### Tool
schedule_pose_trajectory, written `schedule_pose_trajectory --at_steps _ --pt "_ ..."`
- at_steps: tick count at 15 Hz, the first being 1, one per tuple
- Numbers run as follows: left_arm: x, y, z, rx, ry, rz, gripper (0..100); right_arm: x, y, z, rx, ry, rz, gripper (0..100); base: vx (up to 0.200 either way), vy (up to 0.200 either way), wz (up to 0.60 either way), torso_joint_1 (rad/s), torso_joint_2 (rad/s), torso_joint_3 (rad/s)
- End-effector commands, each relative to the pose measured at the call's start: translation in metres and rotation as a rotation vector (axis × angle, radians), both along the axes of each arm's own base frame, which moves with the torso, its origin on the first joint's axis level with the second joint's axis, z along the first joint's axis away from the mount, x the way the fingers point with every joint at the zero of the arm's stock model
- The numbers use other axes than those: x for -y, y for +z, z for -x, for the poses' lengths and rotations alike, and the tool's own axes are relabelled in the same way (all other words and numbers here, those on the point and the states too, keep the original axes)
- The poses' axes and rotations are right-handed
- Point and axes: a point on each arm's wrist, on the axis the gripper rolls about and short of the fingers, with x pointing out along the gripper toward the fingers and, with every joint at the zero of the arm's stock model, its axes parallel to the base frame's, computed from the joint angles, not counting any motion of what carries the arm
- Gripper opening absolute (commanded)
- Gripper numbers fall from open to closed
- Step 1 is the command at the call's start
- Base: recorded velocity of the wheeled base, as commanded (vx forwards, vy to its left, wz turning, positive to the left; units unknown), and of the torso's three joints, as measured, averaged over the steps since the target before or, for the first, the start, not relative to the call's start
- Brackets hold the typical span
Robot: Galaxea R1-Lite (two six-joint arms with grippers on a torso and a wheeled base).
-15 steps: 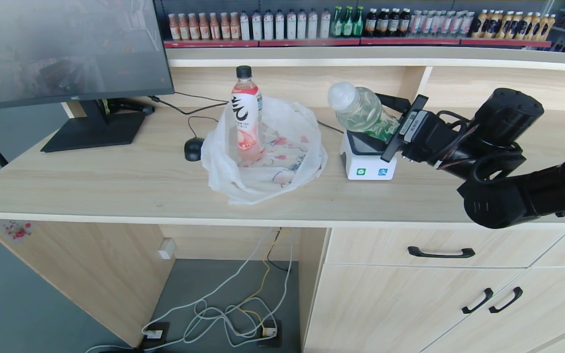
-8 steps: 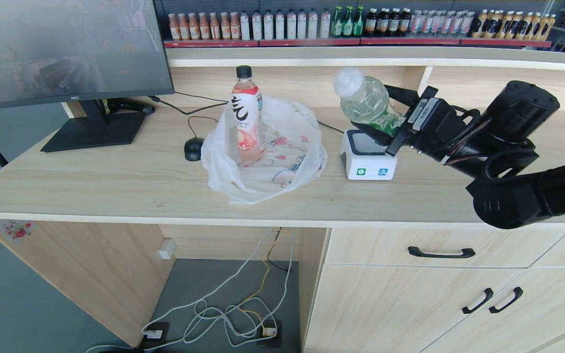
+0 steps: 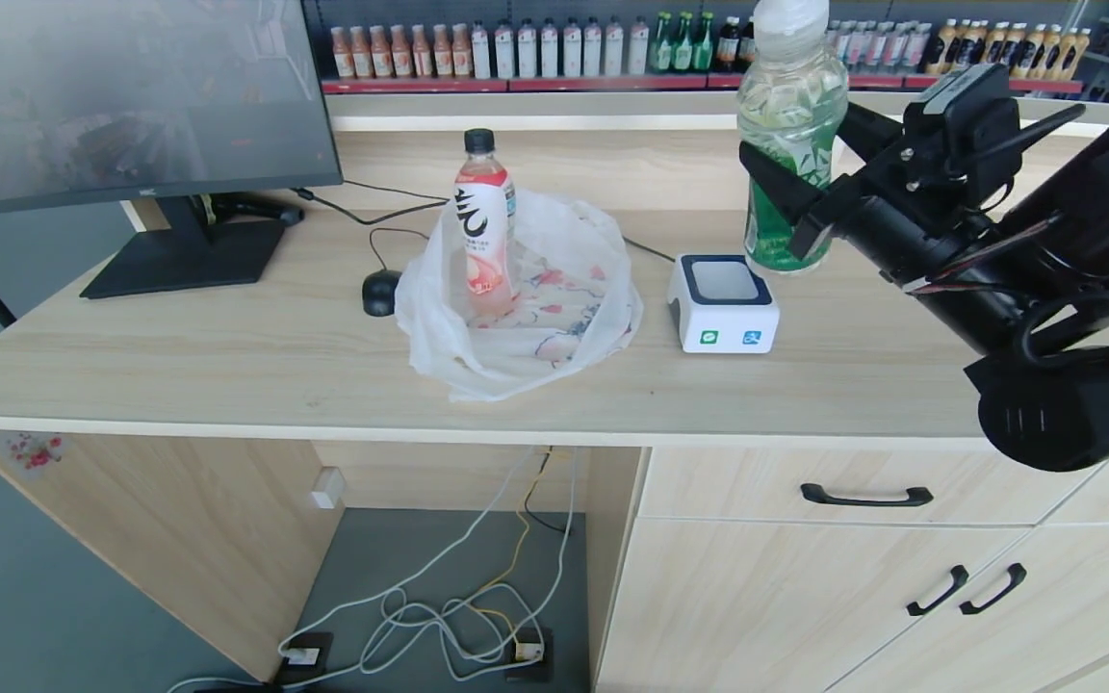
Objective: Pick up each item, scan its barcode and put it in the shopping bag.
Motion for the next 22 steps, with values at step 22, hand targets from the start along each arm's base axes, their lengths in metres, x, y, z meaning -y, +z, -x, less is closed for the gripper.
schedule_pose_trajectory --at_steps 22 --pt "0.0 0.0 0.0 0.001 0.001 -0.002 100 0.045 -0.027 0.065 -0.257 -0.029 -0.505 0 0.0 0.0 0.0 0.0 0.0 0.0"
